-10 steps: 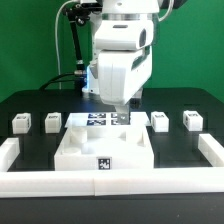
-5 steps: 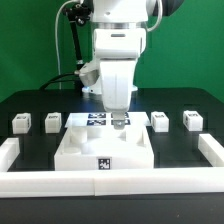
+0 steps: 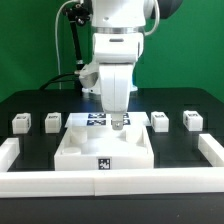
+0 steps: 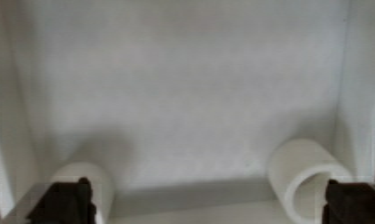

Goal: Assemble square table

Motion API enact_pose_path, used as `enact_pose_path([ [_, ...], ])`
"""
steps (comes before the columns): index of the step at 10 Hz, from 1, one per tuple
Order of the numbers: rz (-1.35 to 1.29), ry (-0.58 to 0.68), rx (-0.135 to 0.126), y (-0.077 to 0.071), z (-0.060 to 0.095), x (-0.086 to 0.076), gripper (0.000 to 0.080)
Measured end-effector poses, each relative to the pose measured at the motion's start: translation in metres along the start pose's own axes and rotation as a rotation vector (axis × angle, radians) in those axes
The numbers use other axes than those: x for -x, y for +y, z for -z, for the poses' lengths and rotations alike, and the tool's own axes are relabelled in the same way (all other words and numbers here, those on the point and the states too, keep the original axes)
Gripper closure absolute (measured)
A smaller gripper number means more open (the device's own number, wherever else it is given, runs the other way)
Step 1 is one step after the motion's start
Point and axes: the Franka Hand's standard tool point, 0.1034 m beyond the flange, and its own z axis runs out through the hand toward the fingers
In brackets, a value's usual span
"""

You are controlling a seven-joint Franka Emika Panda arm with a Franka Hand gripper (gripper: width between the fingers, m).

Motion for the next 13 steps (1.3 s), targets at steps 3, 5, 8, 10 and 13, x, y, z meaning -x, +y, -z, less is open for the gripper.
enact_pose_path([
  [3,-0.011,0.003,-0.016,-0.033,-0.016,0.009,0.015],
  [5,-0.01,0.004,-0.024,-0.047,-0.024,0.009,0.015],
  [8,-0.003,0.011,-0.026,-0.054,-0.044,0.007,0.015],
  [10,-0.01,0.012,-0.04,-0.058,-0.052,0.009,0.015],
  [13,-0.019,0.013,-0.043,-0.059,-0.053,0.01,0.0159],
])
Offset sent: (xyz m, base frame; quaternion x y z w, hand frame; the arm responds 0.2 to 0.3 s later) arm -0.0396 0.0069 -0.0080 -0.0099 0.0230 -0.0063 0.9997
